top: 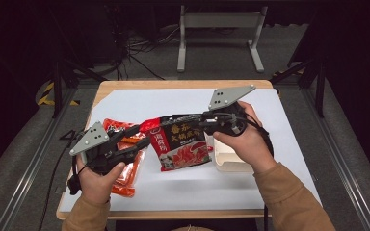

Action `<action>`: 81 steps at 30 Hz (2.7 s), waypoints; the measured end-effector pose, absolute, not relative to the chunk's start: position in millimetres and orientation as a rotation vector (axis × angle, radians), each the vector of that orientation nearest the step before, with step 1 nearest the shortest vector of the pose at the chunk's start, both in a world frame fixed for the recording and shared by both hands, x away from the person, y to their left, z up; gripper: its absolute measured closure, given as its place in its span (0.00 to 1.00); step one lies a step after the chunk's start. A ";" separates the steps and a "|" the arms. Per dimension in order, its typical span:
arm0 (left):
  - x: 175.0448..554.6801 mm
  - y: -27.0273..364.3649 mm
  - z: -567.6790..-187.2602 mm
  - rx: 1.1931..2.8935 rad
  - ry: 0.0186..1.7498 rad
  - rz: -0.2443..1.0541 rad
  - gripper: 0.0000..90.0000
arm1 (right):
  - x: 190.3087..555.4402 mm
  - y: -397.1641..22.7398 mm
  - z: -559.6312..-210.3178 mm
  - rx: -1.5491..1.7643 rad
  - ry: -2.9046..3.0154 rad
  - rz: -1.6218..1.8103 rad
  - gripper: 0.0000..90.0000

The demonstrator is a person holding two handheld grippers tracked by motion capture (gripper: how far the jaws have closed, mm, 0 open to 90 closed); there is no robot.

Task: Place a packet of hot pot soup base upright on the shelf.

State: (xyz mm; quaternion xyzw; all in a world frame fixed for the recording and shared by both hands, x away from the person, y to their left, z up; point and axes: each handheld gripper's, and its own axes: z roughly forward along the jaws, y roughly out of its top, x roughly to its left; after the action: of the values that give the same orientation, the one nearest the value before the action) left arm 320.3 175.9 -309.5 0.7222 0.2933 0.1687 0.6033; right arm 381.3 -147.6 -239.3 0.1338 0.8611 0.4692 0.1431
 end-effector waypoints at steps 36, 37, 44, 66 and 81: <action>347.6 176.9 -338.2 1.784 0.760 0.404 0.30 | 425.7 -229.8 -208.6 0.616 2.202 1.340 0.87; 347.9 177.3 -338.6 1.784 0.762 0.409 0.30 | 426.8 -232.1 -208.3 0.626 2.197 1.337 0.87; 349.8 180.0 -340.5 1.792 0.772 0.417 0.28 | 435.5 -250.3 -207.3 0.655 2.148 1.338 0.87; 354.1 178.5 -347.2 1.855 0.814 0.426 0.10 | 454.5 -290.2 -215.6 0.700 2.057 1.315 0.87; 354.4 180.9 -348.5 1.853 0.833 0.411 0.10 | 470.6 -303.2 -240.8 0.704 2.050 1.313 0.87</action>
State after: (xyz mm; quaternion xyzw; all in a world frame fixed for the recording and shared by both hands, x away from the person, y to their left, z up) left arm 354.4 180.9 -348.5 0.7694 0.3458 0.1706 0.5092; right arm 470.6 -303.2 -240.8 0.2652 0.7719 0.4943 0.2991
